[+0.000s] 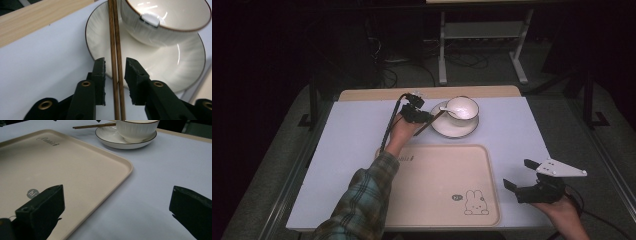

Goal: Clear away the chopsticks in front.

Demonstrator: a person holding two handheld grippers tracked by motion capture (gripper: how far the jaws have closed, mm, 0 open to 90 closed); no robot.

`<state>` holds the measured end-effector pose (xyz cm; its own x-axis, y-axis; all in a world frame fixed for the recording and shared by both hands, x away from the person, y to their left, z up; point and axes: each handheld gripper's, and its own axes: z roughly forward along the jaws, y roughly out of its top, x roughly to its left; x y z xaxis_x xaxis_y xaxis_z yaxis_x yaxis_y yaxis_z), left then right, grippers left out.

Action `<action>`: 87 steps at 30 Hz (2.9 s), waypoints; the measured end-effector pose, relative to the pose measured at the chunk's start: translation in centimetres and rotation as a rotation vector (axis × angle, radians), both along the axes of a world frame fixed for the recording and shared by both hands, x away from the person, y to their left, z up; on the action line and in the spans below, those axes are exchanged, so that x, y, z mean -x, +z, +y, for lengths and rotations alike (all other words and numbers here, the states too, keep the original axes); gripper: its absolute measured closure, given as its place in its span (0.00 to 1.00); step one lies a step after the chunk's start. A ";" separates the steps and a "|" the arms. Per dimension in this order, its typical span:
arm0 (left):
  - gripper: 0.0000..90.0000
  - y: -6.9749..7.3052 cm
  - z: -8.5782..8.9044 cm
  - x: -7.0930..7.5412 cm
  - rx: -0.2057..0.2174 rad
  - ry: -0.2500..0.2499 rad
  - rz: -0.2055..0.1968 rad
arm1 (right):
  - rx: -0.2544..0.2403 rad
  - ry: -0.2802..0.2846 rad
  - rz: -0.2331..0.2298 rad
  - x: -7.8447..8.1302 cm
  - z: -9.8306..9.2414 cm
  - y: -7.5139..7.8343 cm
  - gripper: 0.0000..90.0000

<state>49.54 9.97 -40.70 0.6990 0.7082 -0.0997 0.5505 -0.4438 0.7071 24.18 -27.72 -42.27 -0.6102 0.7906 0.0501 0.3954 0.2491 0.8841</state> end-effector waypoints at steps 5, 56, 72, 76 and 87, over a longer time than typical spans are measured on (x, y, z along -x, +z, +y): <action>0.87 -0.3 1.2 0.2 0.031 -0.020 0.020 | 0.005 0.002 0.004 0.0 0.0 0.0 0.00; 0.95 0.0 5.0 2.2 -0.016 0.028 0.075 | 0.000 -0.005 0.007 0.0 -0.1 -0.1 0.00; 0.95 0.6 9.4 8.0 0.051 0.043 0.071 | 0.008 0.000 0.007 -0.1 0.0 -0.2 0.00; 0.95 0.5 10.3 9.7 0.053 0.047 0.066 | 0.006 0.000 0.003 -0.1 0.0 -0.2 0.00; 0.95 0.6 11.5 14.2 0.048 0.011 0.063 | 0.010 0.002 0.001 0.0 0.1 -0.1 0.00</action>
